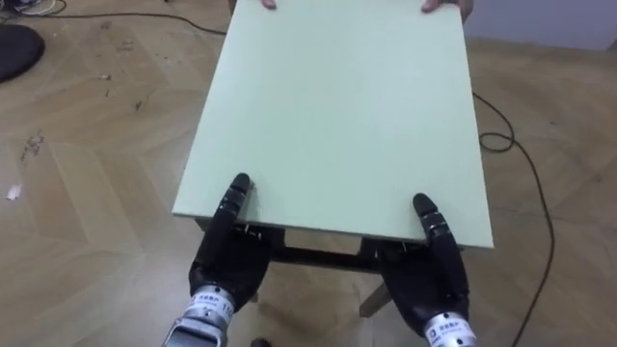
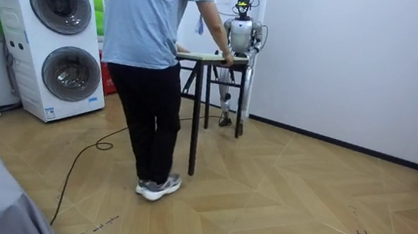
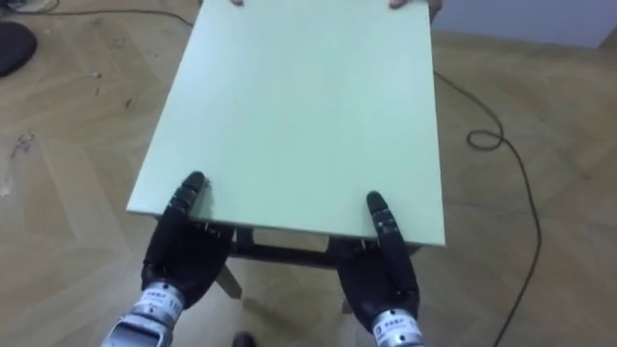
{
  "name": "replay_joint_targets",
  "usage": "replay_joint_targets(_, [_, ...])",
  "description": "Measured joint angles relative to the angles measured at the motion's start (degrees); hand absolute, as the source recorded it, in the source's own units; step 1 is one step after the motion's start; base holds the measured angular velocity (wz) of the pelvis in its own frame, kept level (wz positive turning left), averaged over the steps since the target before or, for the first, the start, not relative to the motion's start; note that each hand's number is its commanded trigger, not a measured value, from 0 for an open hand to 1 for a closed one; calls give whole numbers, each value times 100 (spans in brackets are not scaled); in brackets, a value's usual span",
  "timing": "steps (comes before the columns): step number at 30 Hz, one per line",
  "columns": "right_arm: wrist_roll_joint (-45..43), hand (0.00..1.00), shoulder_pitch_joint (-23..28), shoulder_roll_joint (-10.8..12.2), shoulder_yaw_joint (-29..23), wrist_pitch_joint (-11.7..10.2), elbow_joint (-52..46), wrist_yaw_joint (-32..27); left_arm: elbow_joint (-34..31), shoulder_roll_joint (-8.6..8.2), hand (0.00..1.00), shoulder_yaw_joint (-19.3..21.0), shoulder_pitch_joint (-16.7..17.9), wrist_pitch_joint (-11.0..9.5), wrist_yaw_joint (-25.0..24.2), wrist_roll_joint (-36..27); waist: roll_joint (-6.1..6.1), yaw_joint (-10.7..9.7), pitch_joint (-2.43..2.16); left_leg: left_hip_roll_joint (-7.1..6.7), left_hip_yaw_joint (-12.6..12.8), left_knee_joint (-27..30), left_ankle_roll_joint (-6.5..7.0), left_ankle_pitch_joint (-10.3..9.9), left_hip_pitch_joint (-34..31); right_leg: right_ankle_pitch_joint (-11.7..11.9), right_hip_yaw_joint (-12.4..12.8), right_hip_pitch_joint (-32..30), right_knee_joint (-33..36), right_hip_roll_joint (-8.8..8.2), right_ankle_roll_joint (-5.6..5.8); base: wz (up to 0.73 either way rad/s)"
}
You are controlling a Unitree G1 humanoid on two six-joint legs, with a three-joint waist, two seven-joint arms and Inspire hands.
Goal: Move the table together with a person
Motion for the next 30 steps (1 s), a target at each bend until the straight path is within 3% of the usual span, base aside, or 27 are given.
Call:
replay_joint_targets(1, [-43,100,0,3,0,-36,-1,0,0,-20,100,-3,0,1,0,2,54,-38,-6,70,-55,261,-95,-286,228,17,-56,-54,23,43,-31,19])
replay_joint_targets(4, [-69,100,-42,1,-1,-68,-45,-1,-6,-75,100,30,-17,-1,0,2,192,-43,-15,238,-121,627,-219,-613,831,40,-75,-270,157,167,-72,0])
replay_joint_targets(8, [-64,100,-126,-106,85,-137,-69,-37,-15,-130,100,55,-12,-51,-1,14,235,5,-10,143,-296,262,-308,-755,1167,72,-283,-385,290,211,-74,-18])
replay_joint_targets(11, [-69,100,-128,-168,189,-294,-107,-30,-19,-136,100,44,-17,-53,7,-32,285,-33,-40,22,-430,-672,-354,-784,1530,392,-283,-455,21,259,-161,-2])
replay_joint_targets(13, [-78,100,-210,-228,197,-293,-124,-85,-17,-206,100,53,9,-67,6,-30,450,81,-39,57,-458,-485,-409,-920,1683,526,-722,-567,166,264,-325,-38])
replay_joint_targets(14, [-78,100,-207,-228,186,-288,-122,-95,-17,-213,100,51,14,-61,8,-32,477,85,-36,45,-459,-522,-395,-929,1755,553,-790,-585,237,257,-352,-14])
replay_joint_targets(16, [-68,100,-200,-208,162,-237,-119,-99,-17,-218,100,47,8,-83,29,-32,505,42,-29,3,-437,-1236,-279,-979,2035,755,-1099,-907,870,100,-516,0])
replay_joint_targets(17, [-70,100,-204,-207,155,-231,-119,-99,-18,-218,100,34,5,-99,32,-32,508,25,-31,-32,-425,-1463,-269,-980,2122,802,-1132,-1089,1217,-12,-469,0])
replay_joint_targets(18, [-76,100,-237,-211,131,-224,-120,-98,-8,-254,100,39,-20,-116,41,-33,505,-78,5,-84,-414,-1851,-152,-996,2335,736,-1070,-1761,2162,-246,-239,-5])
replay_joint_targets(19, [-140,100,-290,-162,127,-152,-110,-96,-51,-209,100,43,-11,-225,7,-125,526,-131,-21,-81,-535,-1880,-45,-1202,2241,746,-579,-2151,1391,108,-42,-3])
replay_joint_targets(20, [-235,100,-306,-51,130,-110,-110,-93,-84,-98,100,37,-5,-302,-60,-207,457,-148,-25,-125,-671,-1796,-44,-1291,2113,1053,-473,-2240,713,216,-64,12])
replay_joint_targets(21, [-383,100,-263,57,167,-116,-112,-25,-76,49,100,30,2,-335,-146,-374,322,-212,-49,-325,-921,-1626,7,-1492,1966,2054,-396,-2349,47,146,-84,36])
replay_joint_targets(22, [-444,100,-247,4,163,-145,-42,-6,102,-21,100,-18,-5,-321,-119,-427,432,-265,-52,-418,-897,-1517,-2,-1667,1979,2188,-558,-2390,320,-6,-617,35])
replay_joint_targets(24, [-484,100,-288,-16,112,-114,74,7,189,-90,100,-60,-8,-297,-84,-413,431,-308,-50,-543,-868,-1434,5,-1630,1916,2179,-561,-2386,387,-161,-604,25])
replay_joint_targets(26, [-445,100,-277,-15,109,-79,92,-6,192,-82,100,-61,-20,-279,-21,-399,339,-319,-47,-662,-798,-1447,74,-1598,1876,2338,-509,-2334,227,-257,-580,16])
replay_joint_targets(27, [-452,100,-261,-16,108,-22,126,-8,231,-80,100,-62,0,-281,-11,-414,299,-324,-52,-769,-799,-1437,176,-1510,1825,2618,-417,-2249,-78,-270,-415,0])
replay_joint_targets(28, [-484,100,-259,-13,64,35,147,-16,234,-83,100,-68,44,-287,-11,-430,289,-374,-48,-863,-792,-1435,269,-1394,1755,2948,-194,-2150,-434,-267,46,0])
replay_joint_targets(29, [-487,100,-260,-13,37,66,151,-20,234,-95,100,-73,52,-286,-11,-430,281,-422,-43,-909,-773,-1441,327,-1322,1711,3084,-30,-2093,-628,-278,371,21])
replay_joint_targets(30, [-484,100,-259,-18,-2,145,152,-25,228,-96,100,-75,67,-289,-13,-426,226,-514,-39,-972,-648,-1495,439,-1157,1625,3195,279,-1954,-972,-319,853,43])
